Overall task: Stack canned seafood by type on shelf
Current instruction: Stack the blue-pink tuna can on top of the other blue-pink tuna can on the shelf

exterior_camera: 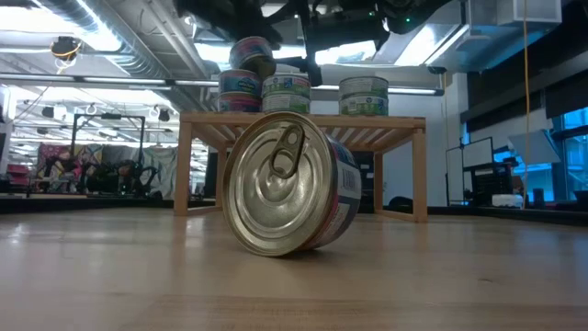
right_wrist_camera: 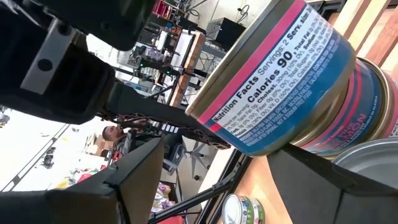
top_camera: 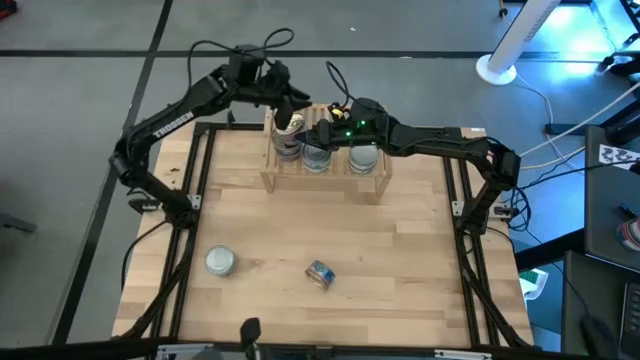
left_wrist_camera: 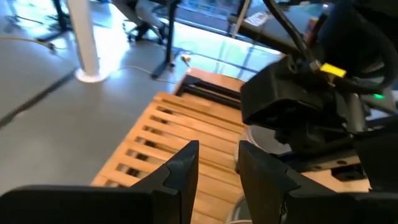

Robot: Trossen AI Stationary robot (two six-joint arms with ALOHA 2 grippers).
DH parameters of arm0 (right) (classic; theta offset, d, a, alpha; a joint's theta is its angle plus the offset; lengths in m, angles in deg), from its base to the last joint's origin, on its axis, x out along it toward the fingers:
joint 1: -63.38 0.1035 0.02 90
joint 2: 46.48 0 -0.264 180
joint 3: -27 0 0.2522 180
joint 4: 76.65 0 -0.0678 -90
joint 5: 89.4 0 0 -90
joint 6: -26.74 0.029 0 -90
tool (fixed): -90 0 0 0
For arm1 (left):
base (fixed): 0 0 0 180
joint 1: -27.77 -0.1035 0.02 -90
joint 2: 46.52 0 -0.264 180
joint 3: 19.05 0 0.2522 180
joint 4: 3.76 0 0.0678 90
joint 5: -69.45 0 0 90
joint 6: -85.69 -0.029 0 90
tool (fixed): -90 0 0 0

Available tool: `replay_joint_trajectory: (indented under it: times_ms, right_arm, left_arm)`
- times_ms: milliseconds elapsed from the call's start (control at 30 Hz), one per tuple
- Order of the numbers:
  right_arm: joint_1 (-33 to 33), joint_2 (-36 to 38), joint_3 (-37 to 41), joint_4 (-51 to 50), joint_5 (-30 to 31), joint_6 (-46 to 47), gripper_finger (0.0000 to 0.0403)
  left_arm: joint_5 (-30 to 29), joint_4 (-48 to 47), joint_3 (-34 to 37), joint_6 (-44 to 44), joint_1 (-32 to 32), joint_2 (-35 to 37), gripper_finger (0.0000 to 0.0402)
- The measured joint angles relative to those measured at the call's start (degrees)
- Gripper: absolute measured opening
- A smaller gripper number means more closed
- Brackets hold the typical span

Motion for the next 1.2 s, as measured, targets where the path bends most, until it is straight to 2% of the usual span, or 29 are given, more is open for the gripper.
replay_joint_trajectory:
  times_ms: [167, 433, 1200]
  right_arm:
    - [0.0, 0.0, 0.0, 0.0, 0.0, 0.0, 0.0285]
    - [0.0, 0.0, 0.0, 0.0, 0.1, 0.0, 0.0285]
    - [0.0, 0.0, 0.0, -0.1, 0.1, 0.0, 0.0285]
  left_arm:
    - [3.1, -2.4, -0.5, -3.5, -0.2, -1.1, 0.0109]
    - [3.4, -7.5, -0.5, -9.2, -0.2, -1.1, 0.0109]
    - [3.2, -10.2, -0.6, -11.6, -0.2, -1.0, 0.0109]
